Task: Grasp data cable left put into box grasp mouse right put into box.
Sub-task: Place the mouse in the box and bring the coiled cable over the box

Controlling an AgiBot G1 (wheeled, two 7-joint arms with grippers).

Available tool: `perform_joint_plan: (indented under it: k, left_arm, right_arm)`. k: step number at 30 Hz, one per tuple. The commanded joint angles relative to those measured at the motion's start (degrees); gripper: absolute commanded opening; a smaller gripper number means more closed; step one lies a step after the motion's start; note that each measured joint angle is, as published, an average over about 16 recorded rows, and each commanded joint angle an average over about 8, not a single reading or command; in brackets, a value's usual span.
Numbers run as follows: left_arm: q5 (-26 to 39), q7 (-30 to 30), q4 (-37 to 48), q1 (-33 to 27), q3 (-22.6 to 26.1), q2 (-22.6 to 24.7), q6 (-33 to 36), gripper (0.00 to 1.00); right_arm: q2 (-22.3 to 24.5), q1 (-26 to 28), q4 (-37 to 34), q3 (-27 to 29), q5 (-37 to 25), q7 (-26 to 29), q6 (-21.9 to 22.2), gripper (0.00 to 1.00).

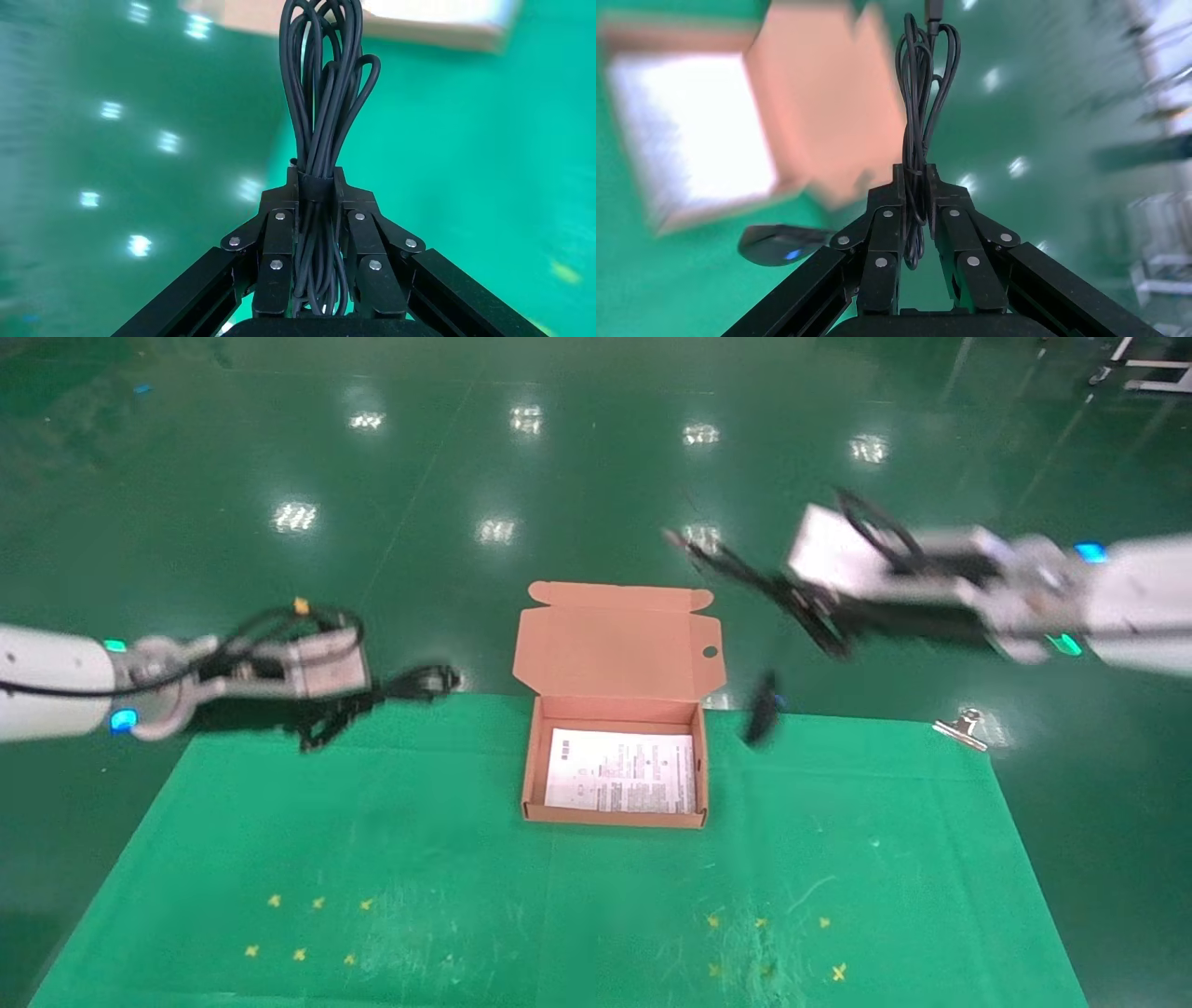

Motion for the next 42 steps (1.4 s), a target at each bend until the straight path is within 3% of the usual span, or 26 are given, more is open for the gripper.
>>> perform_joint_plan:
  k: [1,10,16,23,31,42]
  left_arm:
    - [1.1,-2.29,-3.32,-0.27,-0.5,-0.22,-2.11,0.0]
    - [7.29,-7.71,-4.56,-2.9,-0.55,3.85,-7.78,0.0]
    - [9.3,-9.57,-3.05,-4.52,-0.65,5.6,-9.26,0.0]
    - [10.54,-10.46,-2.7,-4.97,-0.66,5.86,-9.79,0.0]
    - [12.97,-12.76,-2.71,-4.09,-0.19,4.71,-8.97,0.0]
    - [20.78,-20.76,-0.77,-4.58,0.77,4.47,-6.87,0.0]
  right_arm:
    - [-1.96,1.87,-0.02,0.57,-0.5,0.09,2.06,0.0]
    - [-16.7,10.98,-16.27,1.58,3.56,-10.98,8.86,0.0]
    - [-21.76,14.6,-25.58,2.4,7.19,-18.44,11.0,0.0]
    - [-22.16,14.93,-27.46,1.71,10.24,-21.15,10.87,0.0]
    - [-21.02,11.84,-25.76,-0.45,10.09,-18.46,10.87,0.0]
    - [-22.27,8.3,-26.95,-3.49,9.66,-16.74,14.04,0.0]
